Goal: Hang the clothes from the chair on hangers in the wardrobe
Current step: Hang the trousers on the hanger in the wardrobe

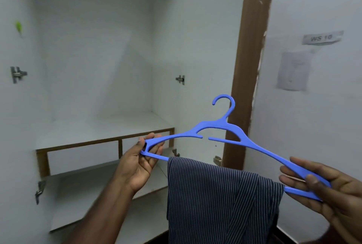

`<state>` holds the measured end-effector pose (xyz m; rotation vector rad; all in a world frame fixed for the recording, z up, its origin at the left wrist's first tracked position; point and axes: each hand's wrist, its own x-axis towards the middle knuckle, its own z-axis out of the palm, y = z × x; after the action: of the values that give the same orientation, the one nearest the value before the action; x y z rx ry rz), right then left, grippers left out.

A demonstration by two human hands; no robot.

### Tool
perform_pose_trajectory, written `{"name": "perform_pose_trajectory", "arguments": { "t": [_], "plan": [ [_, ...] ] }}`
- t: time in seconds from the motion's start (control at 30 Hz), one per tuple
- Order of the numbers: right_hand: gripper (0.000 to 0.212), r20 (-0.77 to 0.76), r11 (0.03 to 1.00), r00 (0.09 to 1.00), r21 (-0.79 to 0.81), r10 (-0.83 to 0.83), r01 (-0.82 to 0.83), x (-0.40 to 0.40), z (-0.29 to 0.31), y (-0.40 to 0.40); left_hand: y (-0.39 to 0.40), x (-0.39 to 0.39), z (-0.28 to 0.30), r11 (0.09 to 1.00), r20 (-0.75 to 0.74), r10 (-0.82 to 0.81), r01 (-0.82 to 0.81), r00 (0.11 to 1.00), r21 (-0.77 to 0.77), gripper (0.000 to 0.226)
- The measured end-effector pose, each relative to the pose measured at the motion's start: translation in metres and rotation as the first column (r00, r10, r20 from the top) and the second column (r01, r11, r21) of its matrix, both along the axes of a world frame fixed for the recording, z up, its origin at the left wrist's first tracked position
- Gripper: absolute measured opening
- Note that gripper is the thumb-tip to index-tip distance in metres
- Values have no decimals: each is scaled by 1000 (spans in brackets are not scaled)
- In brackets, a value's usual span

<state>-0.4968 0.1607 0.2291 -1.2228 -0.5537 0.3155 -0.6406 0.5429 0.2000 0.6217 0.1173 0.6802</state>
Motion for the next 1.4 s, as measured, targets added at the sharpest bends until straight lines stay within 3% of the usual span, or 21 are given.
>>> {"name": "perform_pose_trajectory", "arguments": {
  "t": [0.6, 0.8, 0.9, 0.97, 1.03, 1.13, 1.3, 1.4],
  "plan": [
    [36, 146, 992, 987, 97, 71, -85, 89, 60, 253, 240, 53, 65, 990, 92, 89, -99, 992, 100, 36],
    [43, 192, 987, 979, 125, 73, -98, 133, 79, 317, 301, 103, 81, 973, 115, 142, -160, 983, 168, 43],
    [57, 227, 987, 971, 117, 79, -108, 161, 94, 348, 330, 124, 95, 964, 141, 148, -175, 979, 201, 22],
    [67, 256, 987, 963, 111, 81, -113, 178, 105, 368, 348, 138, 101, 960, 145, 169, -197, 975, 201, 24],
    [62, 279, 986, 956, 114, 87, -123, 196, 114, 387, 363, 152, 107, 956, 142, 202, -227, 969, 185, 37],
    [44, 281, 984, 955, 124, 91, -130, 221, 122, 411, 382, 171, 115, 953, 149, 221, -245, 964, 177, 38],
    [59, 292, 982, 953, 144, 75, -121, 254, 129, 449, 421, 207, 123, 957, 180, 198, -229, 964, 177, 31],
    [46, 291, 983, 955, 145, 64, -110, 269, 133, 476, 447, 225, 126, 963, 193, 179, -212, 965, 164, 31]
  ]
}}
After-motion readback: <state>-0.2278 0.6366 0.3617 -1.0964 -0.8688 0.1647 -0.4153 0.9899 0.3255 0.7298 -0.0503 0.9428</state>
